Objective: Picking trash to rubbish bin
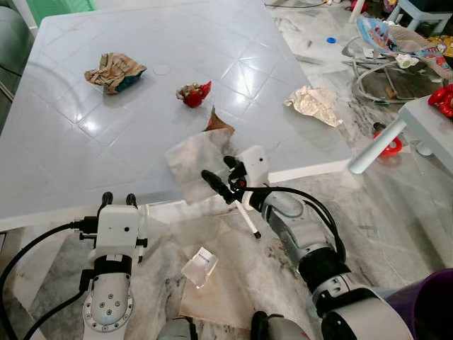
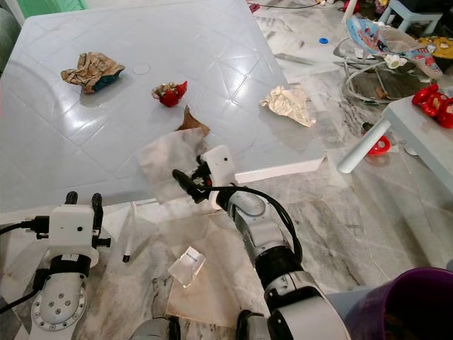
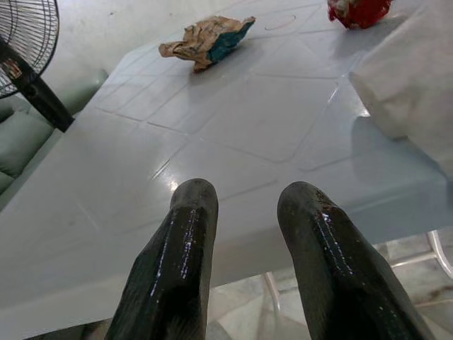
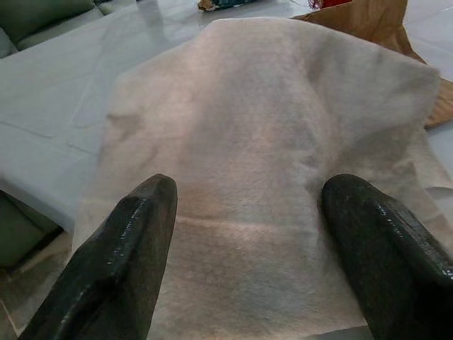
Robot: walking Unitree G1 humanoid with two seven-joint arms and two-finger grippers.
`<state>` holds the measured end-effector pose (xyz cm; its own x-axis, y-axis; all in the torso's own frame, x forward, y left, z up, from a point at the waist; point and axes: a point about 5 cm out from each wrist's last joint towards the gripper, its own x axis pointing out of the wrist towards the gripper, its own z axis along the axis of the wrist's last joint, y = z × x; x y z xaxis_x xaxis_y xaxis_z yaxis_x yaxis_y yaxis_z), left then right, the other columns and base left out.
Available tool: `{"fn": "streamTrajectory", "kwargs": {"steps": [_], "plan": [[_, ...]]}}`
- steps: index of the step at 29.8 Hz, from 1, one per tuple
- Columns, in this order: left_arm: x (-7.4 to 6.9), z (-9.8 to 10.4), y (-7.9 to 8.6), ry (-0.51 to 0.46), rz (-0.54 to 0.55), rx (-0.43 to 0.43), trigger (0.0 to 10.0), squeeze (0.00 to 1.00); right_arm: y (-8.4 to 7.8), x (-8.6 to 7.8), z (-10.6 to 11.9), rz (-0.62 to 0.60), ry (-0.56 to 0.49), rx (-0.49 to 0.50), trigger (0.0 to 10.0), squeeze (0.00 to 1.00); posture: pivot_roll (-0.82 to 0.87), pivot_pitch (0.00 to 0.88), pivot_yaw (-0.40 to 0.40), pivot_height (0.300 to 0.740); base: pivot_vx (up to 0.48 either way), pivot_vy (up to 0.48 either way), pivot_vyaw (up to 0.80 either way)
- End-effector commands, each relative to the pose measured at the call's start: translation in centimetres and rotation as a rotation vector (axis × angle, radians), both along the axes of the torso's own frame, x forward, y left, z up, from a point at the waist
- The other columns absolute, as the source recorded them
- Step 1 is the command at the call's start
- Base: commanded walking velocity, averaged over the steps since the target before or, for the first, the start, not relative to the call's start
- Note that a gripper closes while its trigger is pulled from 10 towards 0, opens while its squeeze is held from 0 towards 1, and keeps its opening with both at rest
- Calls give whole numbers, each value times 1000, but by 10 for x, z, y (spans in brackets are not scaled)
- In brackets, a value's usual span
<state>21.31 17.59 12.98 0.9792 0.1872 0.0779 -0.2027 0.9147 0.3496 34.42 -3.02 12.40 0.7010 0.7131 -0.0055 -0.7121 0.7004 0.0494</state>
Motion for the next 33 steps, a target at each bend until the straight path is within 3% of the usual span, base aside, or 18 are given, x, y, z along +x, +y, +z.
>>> {"fn": "streamTrajectory", "kwargs": {"steps": [1, 24, 33], "plan": [[-3, 2, -1, -6, 3, -3, 10000, 0, 4, -5, -11, 30, 47, -6, 0, 0, 165, 211, -41, 740, 0, 0, 0], [4, 4, -5, -18, -11, -9, 10000, 0, 2, -5, -17, 16, 38, -10, 0, 0, 156, 190, -38, 740, 0, 0, 0], [7, 6, -3, -30, -1, -10, 10000, 0, 7, 0, 0, -5, -29, 40, 0, 0, 154, 184, -41, 740, 0, 0, 0]]}}
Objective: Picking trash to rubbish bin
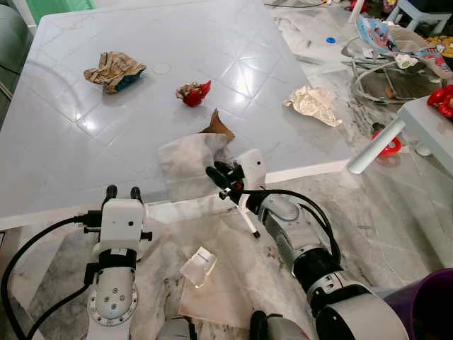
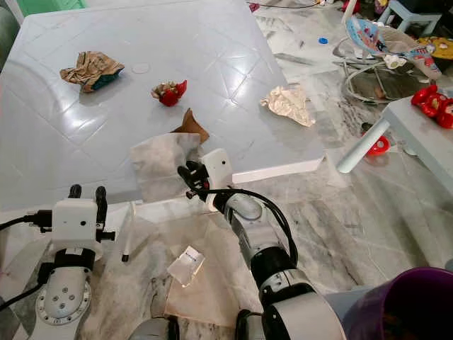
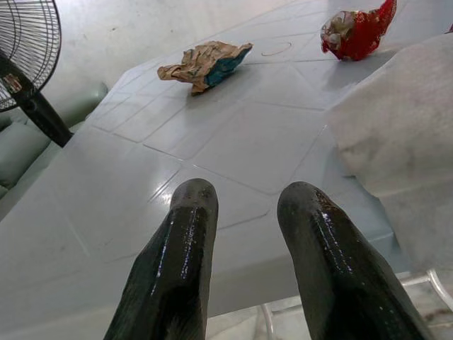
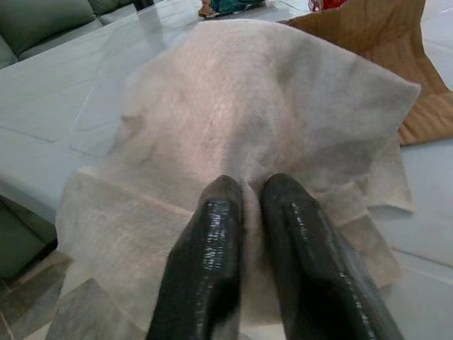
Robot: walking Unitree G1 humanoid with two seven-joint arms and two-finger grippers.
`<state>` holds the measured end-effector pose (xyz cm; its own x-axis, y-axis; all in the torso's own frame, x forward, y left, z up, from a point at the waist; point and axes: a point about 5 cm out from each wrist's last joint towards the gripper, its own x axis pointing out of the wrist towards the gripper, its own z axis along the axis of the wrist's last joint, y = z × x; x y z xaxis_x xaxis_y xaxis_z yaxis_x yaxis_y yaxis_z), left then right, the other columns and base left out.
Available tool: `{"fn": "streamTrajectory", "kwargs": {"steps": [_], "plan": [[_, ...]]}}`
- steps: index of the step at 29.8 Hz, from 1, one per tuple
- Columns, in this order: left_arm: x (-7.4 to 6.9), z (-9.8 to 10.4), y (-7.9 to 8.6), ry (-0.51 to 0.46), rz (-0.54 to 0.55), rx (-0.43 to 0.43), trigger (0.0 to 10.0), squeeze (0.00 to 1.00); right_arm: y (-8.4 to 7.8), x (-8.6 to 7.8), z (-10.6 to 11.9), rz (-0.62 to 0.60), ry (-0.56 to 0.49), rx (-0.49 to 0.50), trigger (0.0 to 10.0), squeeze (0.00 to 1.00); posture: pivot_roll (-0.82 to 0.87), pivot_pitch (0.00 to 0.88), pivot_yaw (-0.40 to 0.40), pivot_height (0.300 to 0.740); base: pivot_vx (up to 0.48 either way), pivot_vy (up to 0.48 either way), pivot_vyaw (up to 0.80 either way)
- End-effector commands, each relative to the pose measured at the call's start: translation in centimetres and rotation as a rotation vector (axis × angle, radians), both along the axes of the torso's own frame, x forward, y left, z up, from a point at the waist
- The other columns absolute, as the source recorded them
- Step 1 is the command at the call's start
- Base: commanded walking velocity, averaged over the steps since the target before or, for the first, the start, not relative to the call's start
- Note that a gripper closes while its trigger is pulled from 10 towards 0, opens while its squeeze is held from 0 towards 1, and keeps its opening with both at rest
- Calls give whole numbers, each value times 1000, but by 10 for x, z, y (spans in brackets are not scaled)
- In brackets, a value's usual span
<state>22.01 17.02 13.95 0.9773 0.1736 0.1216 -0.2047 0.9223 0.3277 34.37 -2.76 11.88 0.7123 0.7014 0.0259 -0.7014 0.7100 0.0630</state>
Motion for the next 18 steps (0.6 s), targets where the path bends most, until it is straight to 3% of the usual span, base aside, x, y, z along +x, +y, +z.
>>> {"fn": "streamTrajectory", "kwargs": {"steps": [1, 10, 12, 18], "plan": [[0, -4, 2, 17, 14, 3, 10000, 0, 4, 1, 5, 11, -17, 8, 0, 0, 154, 184, -41, 740, 0, 0, 0], [1, -3, 2, 7, 22, 0, 10000, 0, 0, 9, 25, -54, -102, 56, 0, 0, 151, 180, -45, 740, 0, 0, 0], [3, -2, 3, 1, 27, 1, 10000, 0, -5, 18, 51, -121, -189, 114, 0, 0, 149, 177, -45, 740, 0, 0, 0], [5, -2, 3, -4, 31, 1, 10000, 0, -11, 26, 76, -173, -258, 160, 0, 0, 145, 172, -45, 740, 0, 0, 0]]}}
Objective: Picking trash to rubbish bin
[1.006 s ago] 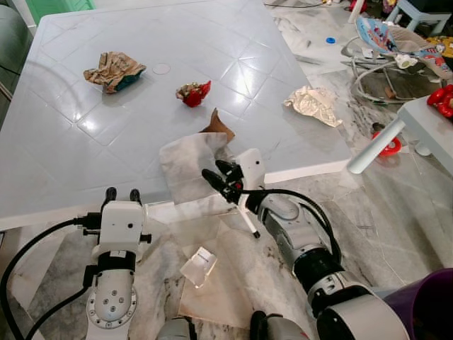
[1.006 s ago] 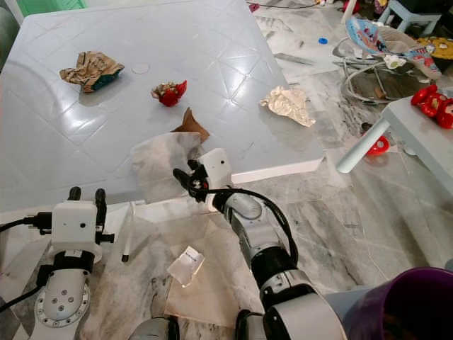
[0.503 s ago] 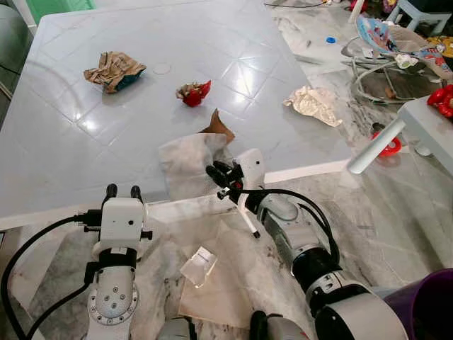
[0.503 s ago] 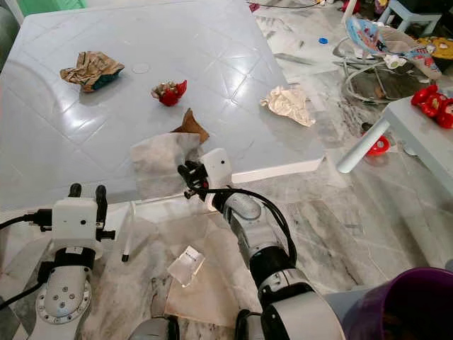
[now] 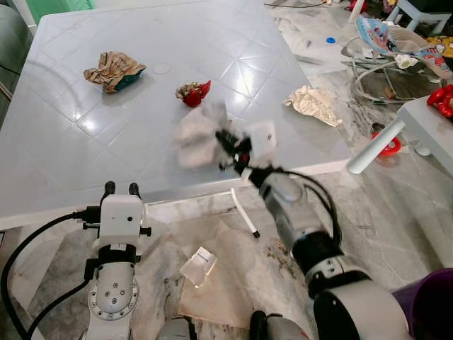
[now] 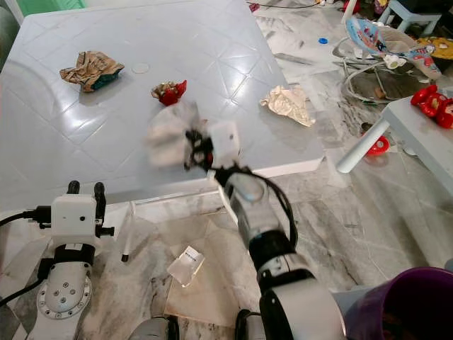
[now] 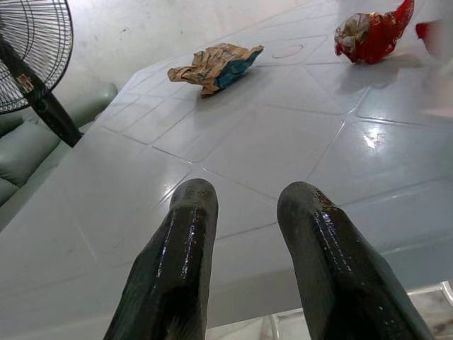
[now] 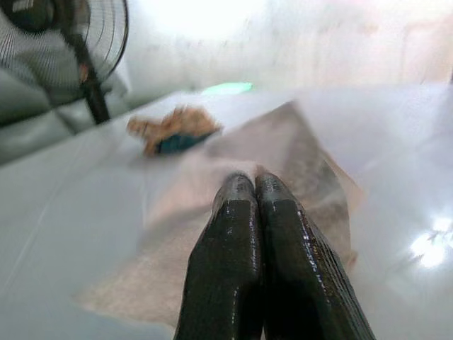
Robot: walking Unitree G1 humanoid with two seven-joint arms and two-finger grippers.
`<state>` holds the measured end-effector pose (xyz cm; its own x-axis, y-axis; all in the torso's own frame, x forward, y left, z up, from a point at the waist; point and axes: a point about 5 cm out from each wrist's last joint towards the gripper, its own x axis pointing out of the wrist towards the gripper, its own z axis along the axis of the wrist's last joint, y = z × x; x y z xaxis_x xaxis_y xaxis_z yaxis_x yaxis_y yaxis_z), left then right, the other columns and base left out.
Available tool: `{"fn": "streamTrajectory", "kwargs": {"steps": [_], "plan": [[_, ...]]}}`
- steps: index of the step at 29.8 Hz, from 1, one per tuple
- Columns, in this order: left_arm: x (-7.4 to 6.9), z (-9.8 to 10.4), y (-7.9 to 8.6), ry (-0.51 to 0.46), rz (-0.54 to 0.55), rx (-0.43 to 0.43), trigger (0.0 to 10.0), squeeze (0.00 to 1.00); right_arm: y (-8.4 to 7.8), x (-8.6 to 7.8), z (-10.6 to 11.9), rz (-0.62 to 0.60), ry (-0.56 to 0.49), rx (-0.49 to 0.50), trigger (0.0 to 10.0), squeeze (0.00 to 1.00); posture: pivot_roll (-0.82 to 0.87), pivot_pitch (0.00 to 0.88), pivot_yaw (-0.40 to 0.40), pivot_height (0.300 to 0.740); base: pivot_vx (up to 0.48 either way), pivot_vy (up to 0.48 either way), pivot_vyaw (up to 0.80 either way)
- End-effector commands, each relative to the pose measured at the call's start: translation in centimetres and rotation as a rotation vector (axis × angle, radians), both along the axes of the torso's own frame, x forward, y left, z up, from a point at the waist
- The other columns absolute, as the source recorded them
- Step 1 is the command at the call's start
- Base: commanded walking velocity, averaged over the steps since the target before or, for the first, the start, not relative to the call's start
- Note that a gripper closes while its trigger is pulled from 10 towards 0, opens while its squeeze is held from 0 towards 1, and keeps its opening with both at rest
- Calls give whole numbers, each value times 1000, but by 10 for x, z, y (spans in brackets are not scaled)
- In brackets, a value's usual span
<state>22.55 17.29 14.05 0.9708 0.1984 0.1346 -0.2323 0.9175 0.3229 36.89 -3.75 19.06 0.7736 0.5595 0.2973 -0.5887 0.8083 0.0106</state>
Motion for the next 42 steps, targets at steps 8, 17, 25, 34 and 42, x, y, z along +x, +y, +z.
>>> {"fn": "streamTrajectory", "kwargs": {"steps": [8, 17, 25, 34, 42], "plan": [[5, -1, 1, -8, 14, 4, 10000, 0, -4, 4, 23, -49, -70, 54, 0, 0, 139, 158, -42, 740, 0, 0, 0], [20, 6, 4, -58, 41, 31, 10000, 0, -24, 10, 64, -165, -205, 113, 0, 0, 114, 123, -33, 740, 0, 0, 0], [35, 11, 2, -93, 50, 37, 10000, 0, -35, 12, 77, -182, -249, 108, 0, 0, 92, 74, -26, 740, 0, 0, 0], [56, 17, -9, -122, -54, -43, 10000, 0, -59, 4, 81, -249, -293, 76, 0, 0, 49, 28, -4, 740, 0, 0, 0], [69, 26, -23, -161, -102, -60, 10000, 0, -85, -16, 42, -322, -211, 15, 0, 0, 2, 3, 19, 740, 0, 0, 0]]}}
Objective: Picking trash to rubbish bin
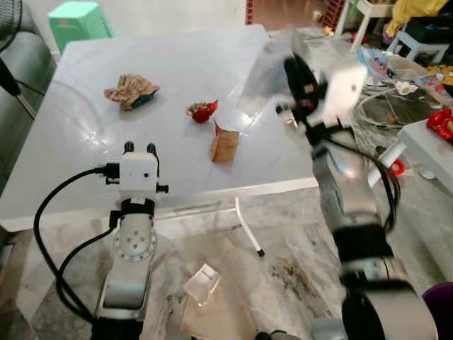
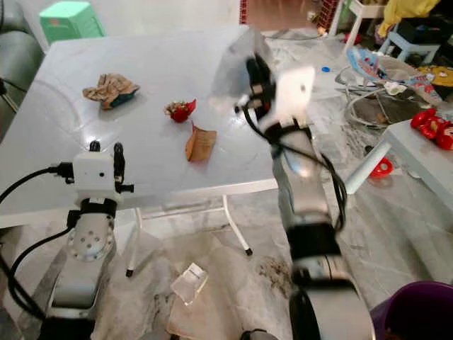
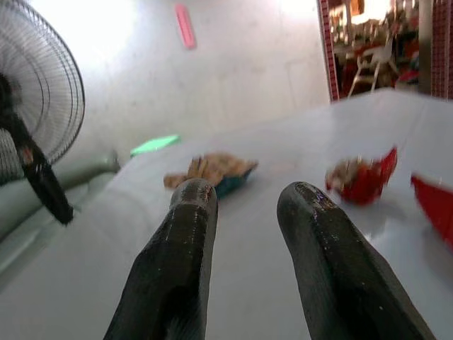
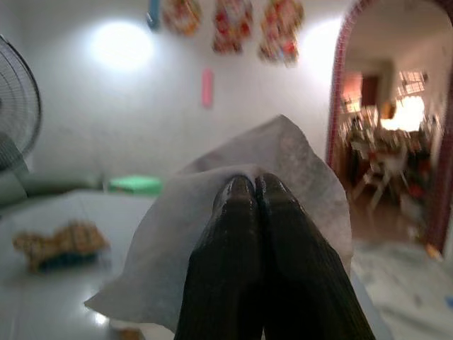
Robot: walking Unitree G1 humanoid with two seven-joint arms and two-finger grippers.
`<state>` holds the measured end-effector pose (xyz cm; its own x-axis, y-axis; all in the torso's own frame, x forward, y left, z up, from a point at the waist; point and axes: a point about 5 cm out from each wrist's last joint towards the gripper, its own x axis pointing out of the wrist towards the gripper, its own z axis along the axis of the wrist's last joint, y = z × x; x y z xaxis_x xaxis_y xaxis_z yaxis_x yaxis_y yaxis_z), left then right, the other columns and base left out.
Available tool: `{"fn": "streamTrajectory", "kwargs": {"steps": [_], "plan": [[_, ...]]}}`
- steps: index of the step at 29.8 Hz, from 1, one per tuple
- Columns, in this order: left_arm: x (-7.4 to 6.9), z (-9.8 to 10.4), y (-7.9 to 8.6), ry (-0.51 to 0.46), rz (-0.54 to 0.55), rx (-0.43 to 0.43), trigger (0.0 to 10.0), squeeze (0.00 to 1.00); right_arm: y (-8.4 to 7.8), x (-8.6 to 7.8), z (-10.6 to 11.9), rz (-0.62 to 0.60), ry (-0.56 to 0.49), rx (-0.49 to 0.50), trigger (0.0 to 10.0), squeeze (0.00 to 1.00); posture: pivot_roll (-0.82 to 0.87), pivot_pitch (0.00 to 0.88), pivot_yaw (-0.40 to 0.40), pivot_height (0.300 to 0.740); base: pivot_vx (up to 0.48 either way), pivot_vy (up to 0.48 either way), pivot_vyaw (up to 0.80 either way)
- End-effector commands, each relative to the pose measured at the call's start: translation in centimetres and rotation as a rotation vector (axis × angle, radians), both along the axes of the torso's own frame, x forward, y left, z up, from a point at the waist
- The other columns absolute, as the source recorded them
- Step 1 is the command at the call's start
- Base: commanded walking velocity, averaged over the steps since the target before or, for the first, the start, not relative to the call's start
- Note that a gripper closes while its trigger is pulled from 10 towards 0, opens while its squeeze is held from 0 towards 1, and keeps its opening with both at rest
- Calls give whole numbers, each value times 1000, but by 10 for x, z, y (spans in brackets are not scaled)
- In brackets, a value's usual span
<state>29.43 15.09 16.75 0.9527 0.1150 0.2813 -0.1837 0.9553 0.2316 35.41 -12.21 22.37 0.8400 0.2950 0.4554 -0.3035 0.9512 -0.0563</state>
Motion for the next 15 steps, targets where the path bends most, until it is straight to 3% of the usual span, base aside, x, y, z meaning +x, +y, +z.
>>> {"fn": "streamTrajectory", "kwargs": {"steps": [1, 3, 7, 15], "plan": [[3, -1, -4, -2, -12, 5, 10000, 0, -5, -6, -3, -27, 9, -7, 0, 0, 0, 0, 24, 740, 0, 0, 0], [3, -1, -4, -2, -12, 5, 10000, 0, -5, -6, -3, -27, 9, -7, 0, 0, 0, 0, 24, 740, 0, 0, 0], [7, 0, -3, 1, -43, 24, 10000, 0, -32, -22, -34, -169, 99, -23, 0, 0, -1, 0, 42, 740, 0, 0, 0], [10, -3, 8, 17, -48, 48, 10000, 0, -57, -35, -53, -236, 165, -61, 0, 0, -18, 0, 65, 740, 0, 0, 0]]}}
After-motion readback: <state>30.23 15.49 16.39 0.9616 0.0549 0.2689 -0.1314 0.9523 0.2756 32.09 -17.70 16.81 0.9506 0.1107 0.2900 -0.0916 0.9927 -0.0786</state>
